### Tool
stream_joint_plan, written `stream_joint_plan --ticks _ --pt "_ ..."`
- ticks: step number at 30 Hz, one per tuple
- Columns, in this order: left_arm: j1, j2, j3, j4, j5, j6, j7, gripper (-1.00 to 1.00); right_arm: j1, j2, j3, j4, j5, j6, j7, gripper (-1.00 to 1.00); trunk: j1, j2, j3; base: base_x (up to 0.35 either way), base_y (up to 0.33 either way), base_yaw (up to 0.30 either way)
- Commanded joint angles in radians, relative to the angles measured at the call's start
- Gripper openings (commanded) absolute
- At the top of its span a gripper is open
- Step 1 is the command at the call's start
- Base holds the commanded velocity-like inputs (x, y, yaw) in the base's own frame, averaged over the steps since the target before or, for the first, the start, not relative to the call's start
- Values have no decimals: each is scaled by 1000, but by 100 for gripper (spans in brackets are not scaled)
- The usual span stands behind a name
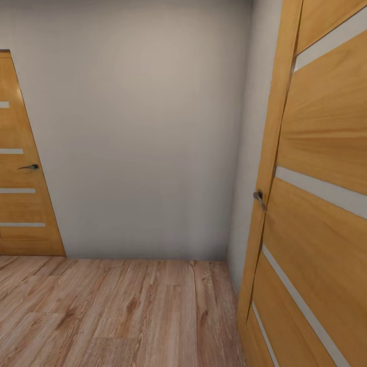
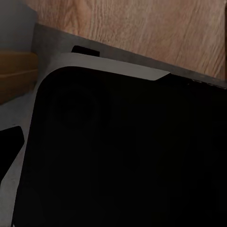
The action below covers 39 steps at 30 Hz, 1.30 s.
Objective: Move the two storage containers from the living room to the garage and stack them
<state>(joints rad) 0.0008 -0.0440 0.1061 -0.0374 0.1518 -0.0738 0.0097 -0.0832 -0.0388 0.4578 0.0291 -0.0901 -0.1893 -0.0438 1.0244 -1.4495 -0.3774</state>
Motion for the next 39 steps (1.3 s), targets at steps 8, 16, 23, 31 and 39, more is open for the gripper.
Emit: stream_joint_plan --ticks 8,16,23,31,39 --pt "0 0 7 -1 2 -2 1 100 -1 0 8 3 -9 -6 -1 100 1 0 -1 290 0 0" --pt "1 0 7 -1 2 -3 1 100 -1 0 6 3 -10 -6 -2 100 1 0 -1 204 0 0" --pt "0 0 7 -1 2 -3 1 100 -1 2 6 3 -11 -8 -3 100 1 0 -1 22 0 91" --pt "1 0 7 -1 2 -3 1 100 -1 1 5 3 -11 -9 -3 100 1 0 -1 1 0 214" --pt "0 0 7 0 1 -1 1 100 -1 0 8 3 -7 -10 -2 100 1 0 -1 114 0 17"
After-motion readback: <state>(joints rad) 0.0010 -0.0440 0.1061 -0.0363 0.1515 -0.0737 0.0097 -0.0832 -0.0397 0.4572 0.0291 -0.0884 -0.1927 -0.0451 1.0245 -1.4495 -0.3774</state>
